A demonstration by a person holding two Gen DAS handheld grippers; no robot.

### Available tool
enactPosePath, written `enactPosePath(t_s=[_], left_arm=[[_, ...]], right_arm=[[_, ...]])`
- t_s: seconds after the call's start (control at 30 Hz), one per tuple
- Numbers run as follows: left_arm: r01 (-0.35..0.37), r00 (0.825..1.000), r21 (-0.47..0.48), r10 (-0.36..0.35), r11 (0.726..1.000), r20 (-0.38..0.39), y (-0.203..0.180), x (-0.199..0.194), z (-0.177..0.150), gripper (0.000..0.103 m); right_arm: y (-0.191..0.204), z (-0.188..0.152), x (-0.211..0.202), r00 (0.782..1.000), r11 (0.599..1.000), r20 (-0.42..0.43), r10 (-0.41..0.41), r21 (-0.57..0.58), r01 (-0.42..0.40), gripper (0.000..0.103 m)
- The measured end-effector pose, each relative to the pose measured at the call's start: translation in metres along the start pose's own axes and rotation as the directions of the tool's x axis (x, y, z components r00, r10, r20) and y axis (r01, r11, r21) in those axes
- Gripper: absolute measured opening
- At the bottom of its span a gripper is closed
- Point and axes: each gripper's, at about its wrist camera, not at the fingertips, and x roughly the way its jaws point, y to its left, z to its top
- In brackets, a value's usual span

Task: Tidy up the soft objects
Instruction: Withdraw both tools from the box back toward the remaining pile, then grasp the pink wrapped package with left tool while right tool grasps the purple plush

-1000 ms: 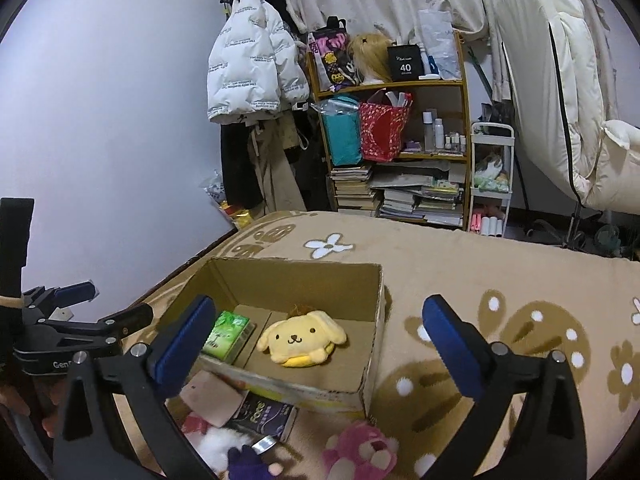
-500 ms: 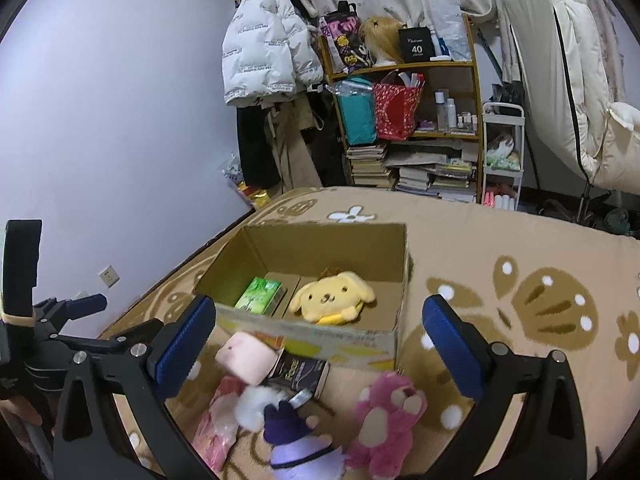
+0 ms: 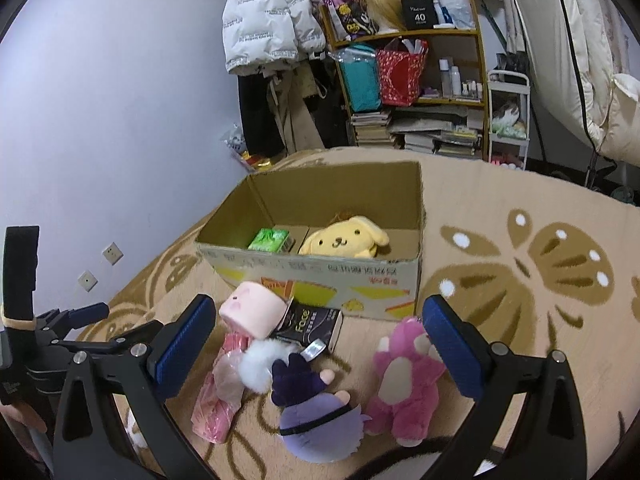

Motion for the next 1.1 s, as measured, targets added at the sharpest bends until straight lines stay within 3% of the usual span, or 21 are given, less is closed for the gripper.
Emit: enactPosePath(t_s=[0.53,0.8,1.1], left_arm=[[0.022,0.994,-0.004,-0.023,1.0,-0.11,-0.005,0.034,-0.01,0.103],[0.037,0.987,-0.019,-0.039,0.999,-0.155,-0.009,0.052,-0.013,0.103],[0.045,0.979,-0.003,-0.045,0.999,-0.2,-0.018,0.07,-0.016,0.102]], right_arm=[[-0.002,-0.027,0.041,0.992,0.998,-0.117,0.055,0.016,-0.054,0.103],[-0.001,-0.034,0.056,0.985,0.999,-0.168,0.045,0.023,-0.041,0.103],[0.003,-0.041,0.077,0.967,0.998,-0.245,0.064,0.011,-0.063,0.085]])
